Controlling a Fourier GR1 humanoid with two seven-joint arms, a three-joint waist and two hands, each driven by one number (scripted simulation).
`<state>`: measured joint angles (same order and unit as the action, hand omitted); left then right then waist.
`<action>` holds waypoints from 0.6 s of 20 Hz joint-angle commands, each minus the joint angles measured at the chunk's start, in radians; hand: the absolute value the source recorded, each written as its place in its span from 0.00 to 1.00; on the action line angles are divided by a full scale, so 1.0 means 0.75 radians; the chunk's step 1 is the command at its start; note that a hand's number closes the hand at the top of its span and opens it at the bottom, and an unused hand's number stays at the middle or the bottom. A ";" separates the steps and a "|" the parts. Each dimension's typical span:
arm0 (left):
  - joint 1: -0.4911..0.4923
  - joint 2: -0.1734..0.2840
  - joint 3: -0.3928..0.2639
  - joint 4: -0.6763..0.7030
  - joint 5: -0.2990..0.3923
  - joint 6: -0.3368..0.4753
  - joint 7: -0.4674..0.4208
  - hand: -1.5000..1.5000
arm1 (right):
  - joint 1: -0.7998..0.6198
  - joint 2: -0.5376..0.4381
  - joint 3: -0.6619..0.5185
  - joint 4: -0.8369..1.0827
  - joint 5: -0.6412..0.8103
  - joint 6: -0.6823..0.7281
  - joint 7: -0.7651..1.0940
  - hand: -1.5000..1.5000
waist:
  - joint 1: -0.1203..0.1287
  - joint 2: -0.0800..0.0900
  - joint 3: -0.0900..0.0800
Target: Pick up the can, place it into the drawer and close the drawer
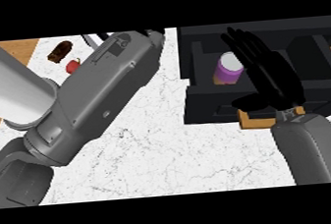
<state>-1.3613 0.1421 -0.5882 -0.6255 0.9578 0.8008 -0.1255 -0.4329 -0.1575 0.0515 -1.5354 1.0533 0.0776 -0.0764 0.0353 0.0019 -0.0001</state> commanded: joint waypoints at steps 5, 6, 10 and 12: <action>0.095 0.079 -0.003 -0.186 -0.059 0.054 0.077 0.00 | -0.249 0.029 -0.060 0.589 0.148 -0.286 -0.039 0.00 | 0.017 0.004 0.001; 0.093 0.136 0.011 -0.201 -0.063 0.036 0.100 0.00 | -0.252 0.047 -0.059 0.641 0.165 -0.337 -0.039 0.00 | 0.014 0.003 0.001; 0.136 0.216 -0.004 -0.295 -0.088 0.032 0.186 0.00 | -0.393 0.025 -0.089 0.877 0.227 -0.420 -0.036 0.00 | 0.015 0.004 0.001; 0.175 0.244 0.012 -0.307 -0.104 0.013 0.167 0.00 | -0.392 0.021 -0.118 0.976 0.244 -0.565 -0.068 0.00 | 0.012 0.008 0.002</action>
<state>-1.2547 0.2763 -0.5850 -0.8166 0.8981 0.8190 -0.0284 -0.6836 -0.1329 -0.0018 -0.9683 1.2116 -0.2302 -0.1041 0.0466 -0.0003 -0.0045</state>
